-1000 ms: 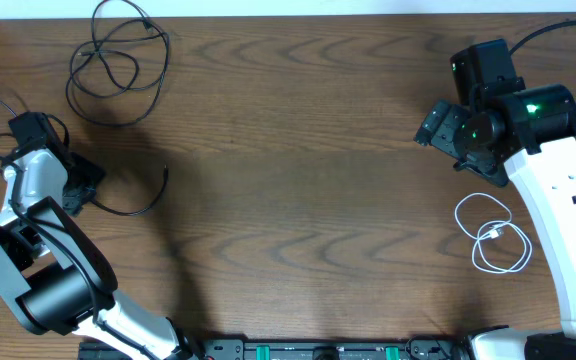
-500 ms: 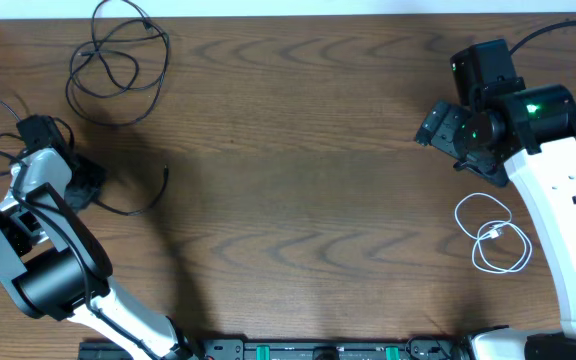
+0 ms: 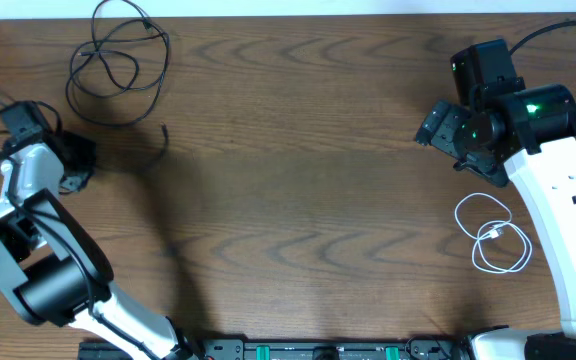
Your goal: Untangle cables
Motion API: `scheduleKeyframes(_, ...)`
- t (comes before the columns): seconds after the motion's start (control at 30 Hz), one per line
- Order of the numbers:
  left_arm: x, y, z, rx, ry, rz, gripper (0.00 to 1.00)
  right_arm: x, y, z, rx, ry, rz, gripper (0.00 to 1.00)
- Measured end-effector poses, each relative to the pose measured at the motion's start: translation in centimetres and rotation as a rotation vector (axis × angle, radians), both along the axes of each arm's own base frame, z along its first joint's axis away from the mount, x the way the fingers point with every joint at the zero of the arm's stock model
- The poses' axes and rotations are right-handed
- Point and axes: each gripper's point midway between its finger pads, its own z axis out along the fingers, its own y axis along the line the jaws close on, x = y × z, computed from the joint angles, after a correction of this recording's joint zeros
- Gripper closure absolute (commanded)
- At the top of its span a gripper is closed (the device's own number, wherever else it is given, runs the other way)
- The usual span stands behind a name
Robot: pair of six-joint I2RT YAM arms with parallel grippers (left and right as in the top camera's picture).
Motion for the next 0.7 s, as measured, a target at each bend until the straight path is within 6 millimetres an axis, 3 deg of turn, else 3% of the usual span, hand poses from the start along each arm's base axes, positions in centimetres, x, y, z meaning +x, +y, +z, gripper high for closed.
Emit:
scheduleKeyframes(0.07, 0.8, 0.6, 1.7, 0.007, -0.068, 0.021, 0.92, 0.0, 0.0, 0.0, 0.0, 0.0, 0.0, 0.01)
scheduleKeyframes(0.1, 1.3, 0.9, 3.5, 0.014, -0.126, 0.03, 0.91, 0.0, 0.0, 0.0, 0.0, 0.0, 0.0, 0.01)
scheduleKeyframes(0.2, 1.6, 1.1, 5.6, 0.014, -0.18, 0.041, 0.89, 0.0, 0.0, 0.0, 0.0, 0.0, 0.0, 0.01)
scheduleKeyframes(0.57, 0.0, -1.4, 4.4, -0.068, -0.087, 0.02, 0.92, 0.0, 0.0, 0.0, 0.0, 0.0, 0.0, 0.01)
scheduleKeyframes(0.6, 0.3, -2.0, 4.4, -0.071, -0.083, 0.005, 0.89, 0.0, 0.0, 0.0, 0.0, 0.0, 0.0, 0.01)
scheduleKeyframes(0.63, 0.4, -2.3, 4.4, -0.071, -0.083, -0.003, 0.78, 0.0, 0.0, 0.0, 0.0, 0.0, 0.0, 0.01)
scheduleKeyframes(0.7, 0.9, -3.3, 4.4, -0.074, -0.082, -0.025, 0.71, 0.0, 0.0, 0.0, 0.0, 0.0, 0.0, 0.01)
